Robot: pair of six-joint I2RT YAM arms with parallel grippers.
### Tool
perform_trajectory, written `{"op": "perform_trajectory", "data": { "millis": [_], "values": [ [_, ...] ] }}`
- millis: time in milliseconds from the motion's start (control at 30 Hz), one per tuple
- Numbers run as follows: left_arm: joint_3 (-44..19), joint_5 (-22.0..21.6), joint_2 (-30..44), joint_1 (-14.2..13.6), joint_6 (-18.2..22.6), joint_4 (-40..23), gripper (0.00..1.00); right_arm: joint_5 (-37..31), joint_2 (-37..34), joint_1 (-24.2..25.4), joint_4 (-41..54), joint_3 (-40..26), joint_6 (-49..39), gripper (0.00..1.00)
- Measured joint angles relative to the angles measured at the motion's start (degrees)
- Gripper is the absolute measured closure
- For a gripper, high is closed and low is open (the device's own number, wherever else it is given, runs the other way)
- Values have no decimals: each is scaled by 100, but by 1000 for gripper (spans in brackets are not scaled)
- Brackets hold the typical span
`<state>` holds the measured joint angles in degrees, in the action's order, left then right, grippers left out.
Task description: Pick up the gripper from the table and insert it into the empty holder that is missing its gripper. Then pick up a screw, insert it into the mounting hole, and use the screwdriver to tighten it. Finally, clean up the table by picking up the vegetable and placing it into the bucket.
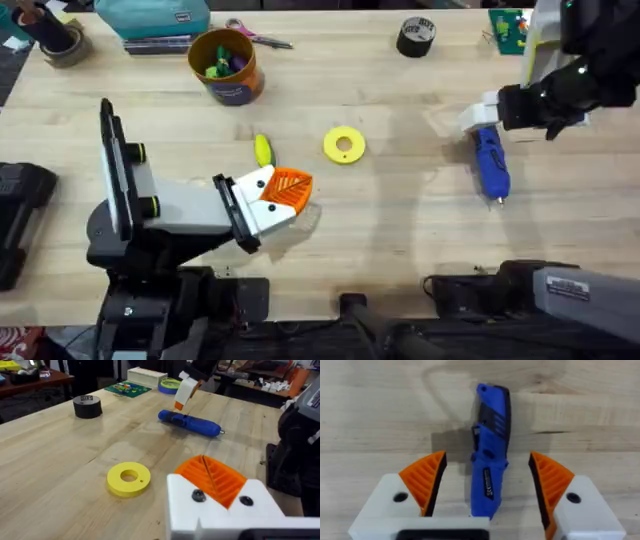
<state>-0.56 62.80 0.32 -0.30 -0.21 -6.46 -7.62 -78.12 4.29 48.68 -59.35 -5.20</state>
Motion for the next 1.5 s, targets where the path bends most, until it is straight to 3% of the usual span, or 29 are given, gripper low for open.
{"op": "perform_trajectory", "data": {
  "millis": [600, 1067, 1367, 1433, 1500],
  "values": [
    [0, -2, 0, 0, 0, 0, 985, 221, -1015, 217, -486, 0, -937, 4],
    [0, -1, -1, 0, 0, 0, 985, 262, -1741, 350, -642, 0, -1028, 5],
    [0, 0, 0, 0, 0, 0, 985, 341, -1814, 364, -690, -17, -1033, 9],
    [0, -2, 0, 0, 0, 0, 985, 404, -1817, 393, -685, -17, -1047, 85],
    [0, -1, 0, 0, 0, 0, 985, 431, -1825, 423, -702, -20, -1068, 233]
  ]
}}
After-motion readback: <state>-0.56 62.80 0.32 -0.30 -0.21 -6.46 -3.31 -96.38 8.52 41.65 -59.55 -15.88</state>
